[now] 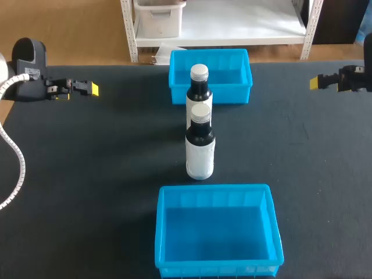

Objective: Pick up the bottle, and place it in the far bin if it is heavy, or in the near bin if it is light.

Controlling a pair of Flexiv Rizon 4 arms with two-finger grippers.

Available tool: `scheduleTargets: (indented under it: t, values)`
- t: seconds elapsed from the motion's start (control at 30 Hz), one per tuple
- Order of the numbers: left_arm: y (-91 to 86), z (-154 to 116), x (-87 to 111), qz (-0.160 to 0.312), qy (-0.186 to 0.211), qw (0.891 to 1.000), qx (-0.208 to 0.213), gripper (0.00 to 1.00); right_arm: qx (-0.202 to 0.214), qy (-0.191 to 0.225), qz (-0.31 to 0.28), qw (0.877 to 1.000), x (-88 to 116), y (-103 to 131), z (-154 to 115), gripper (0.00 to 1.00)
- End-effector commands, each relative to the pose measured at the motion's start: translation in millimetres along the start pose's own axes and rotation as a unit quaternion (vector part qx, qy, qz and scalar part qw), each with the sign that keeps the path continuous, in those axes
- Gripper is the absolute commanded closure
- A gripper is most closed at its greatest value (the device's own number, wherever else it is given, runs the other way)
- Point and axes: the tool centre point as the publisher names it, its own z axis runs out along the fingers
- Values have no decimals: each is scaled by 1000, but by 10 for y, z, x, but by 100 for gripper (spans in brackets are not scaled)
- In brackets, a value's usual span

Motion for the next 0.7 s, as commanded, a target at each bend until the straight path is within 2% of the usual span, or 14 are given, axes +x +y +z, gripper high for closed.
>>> scheduleTargets:
  t: [0.03,0.53,0.57,0.6,0.7]
  values:
    - [0,0,0,0,0,1000,0,0,2,-1,0,1000,5,6,-5,0]
    - [0,0,0,0,0,1000,0,0,2,-1,0,1000,5,6,-5,0]
    - [0,0,0,0,0,1000,0,0,-22,4,-29,999,-5,18,15,0]
    - [0,0,0,0,0,1000,0,0,-21,14,-53,998,-17,29,32,0]
    - [0,0,0,0,0,1000,0,0,-64,32,-127,989,-74,68,45,0]
